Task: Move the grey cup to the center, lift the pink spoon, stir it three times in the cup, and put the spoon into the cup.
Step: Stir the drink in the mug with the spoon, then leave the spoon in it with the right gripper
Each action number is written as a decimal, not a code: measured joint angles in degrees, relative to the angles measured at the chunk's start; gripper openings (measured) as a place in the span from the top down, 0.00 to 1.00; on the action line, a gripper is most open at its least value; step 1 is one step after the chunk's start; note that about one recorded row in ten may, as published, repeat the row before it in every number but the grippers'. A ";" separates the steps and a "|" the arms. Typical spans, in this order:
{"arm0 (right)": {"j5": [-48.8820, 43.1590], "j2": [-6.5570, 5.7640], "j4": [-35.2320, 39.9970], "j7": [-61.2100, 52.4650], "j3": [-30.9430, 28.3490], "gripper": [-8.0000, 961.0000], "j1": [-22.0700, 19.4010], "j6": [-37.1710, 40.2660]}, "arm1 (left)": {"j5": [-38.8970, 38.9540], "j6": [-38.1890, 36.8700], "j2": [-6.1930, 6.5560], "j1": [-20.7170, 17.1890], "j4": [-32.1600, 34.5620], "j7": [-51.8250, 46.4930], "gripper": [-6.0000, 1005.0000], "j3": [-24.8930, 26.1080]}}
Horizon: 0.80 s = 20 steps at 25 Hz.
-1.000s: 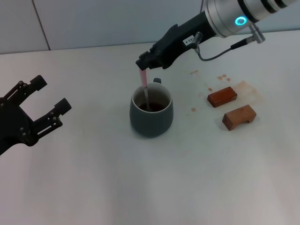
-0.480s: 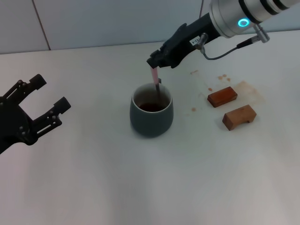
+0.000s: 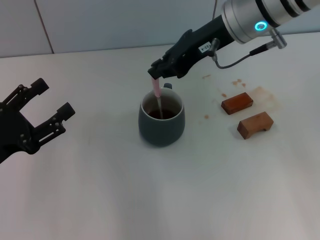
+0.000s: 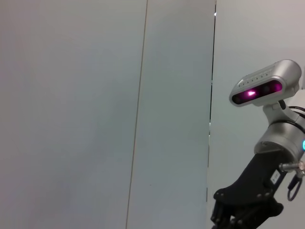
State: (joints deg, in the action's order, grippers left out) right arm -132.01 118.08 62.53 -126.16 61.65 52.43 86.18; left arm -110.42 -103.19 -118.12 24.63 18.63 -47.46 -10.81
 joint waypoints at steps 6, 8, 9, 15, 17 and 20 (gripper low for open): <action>-1.65 0.10 -1.35 0.12 0.40 0.82 0.39 -4.51 | 0.11 0.00 0.00 0.11 0.00 0.00 0.14 0.00; -2.55 0.11 -1.35 0.13 0.59 0.82 0.31 -5.57 | 0.11 0.00 0.00 0.14 0.00 0.00 0.14 0.00; -2.96 0.12 -1.35 0.13 0.67 0.82 0.28 -5.83 | 0.12 0.01 0.00 0.15 0.00 0.00 0.14 0.00; -5.29 0.13 0.05 -0.01 0.76 0.81 0.19 -3.04 | 0.12 -0.04 0.00 0.16 0.00 -0.06 0.14 0.00; -5.20 0.13 0.69 -0.01 0.60 0.81 0.05 -1.31 | 0.12 -0.05 0.00 0.16 0.00 -0.17 0.14 0.00; -3.65 0.13 0.94 0.03 0.24 0.81 -0.09 0.49 | 0.12 -0.06 0.00 0.17 0.00 -0.22 0.14 0.00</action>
State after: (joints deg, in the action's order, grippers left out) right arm -135.66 118.21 63.47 -126.13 61.89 52.34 86.67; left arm -110.30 -103.24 -118.12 24.79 18.63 -47.67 -10.81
